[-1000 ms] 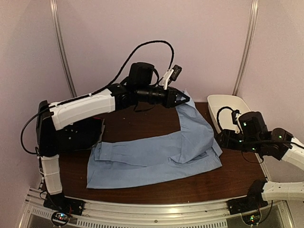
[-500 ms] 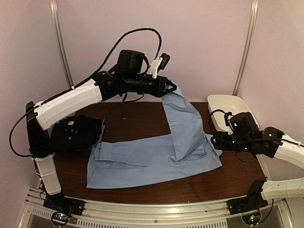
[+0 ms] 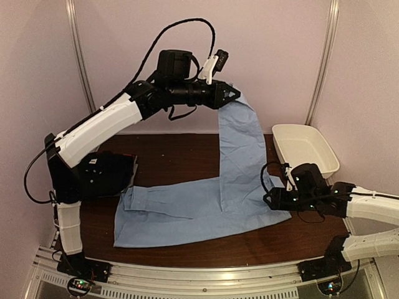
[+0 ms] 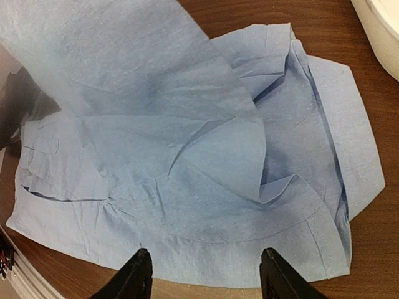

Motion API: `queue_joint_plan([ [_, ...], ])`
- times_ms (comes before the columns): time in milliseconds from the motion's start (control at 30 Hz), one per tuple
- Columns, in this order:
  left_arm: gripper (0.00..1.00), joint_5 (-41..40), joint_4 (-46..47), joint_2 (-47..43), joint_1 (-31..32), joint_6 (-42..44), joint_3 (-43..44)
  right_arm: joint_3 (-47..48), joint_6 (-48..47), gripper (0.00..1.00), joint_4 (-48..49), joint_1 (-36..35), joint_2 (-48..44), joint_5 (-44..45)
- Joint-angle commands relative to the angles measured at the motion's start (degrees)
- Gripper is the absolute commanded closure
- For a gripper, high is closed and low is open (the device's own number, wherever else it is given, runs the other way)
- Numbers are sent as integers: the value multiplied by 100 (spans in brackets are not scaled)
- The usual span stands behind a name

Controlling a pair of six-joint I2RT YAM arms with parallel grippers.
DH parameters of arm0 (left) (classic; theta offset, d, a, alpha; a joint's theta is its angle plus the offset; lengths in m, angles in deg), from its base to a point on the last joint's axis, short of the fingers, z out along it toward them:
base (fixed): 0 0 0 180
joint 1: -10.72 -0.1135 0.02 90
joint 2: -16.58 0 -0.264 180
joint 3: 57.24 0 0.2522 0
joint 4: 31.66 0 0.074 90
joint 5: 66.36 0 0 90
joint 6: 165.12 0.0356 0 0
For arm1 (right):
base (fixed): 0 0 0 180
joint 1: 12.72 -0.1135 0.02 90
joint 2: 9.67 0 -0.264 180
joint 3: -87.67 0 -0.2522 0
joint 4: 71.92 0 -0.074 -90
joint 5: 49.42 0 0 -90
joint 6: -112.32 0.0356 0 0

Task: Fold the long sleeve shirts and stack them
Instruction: Smooth out the rectangle-folded shirt at the center of the board.

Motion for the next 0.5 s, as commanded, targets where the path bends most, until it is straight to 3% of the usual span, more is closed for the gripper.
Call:
queue_joint_plan([
  [0, 100, 199, 216, 194, -44, 54, 220, -223, 66, 40, 720, 12, 241, -314],
  [467, 100, -12, 131, -38, -71, 5, -67, 88, -487, 41, 1649, 322, 1805, -523],
])
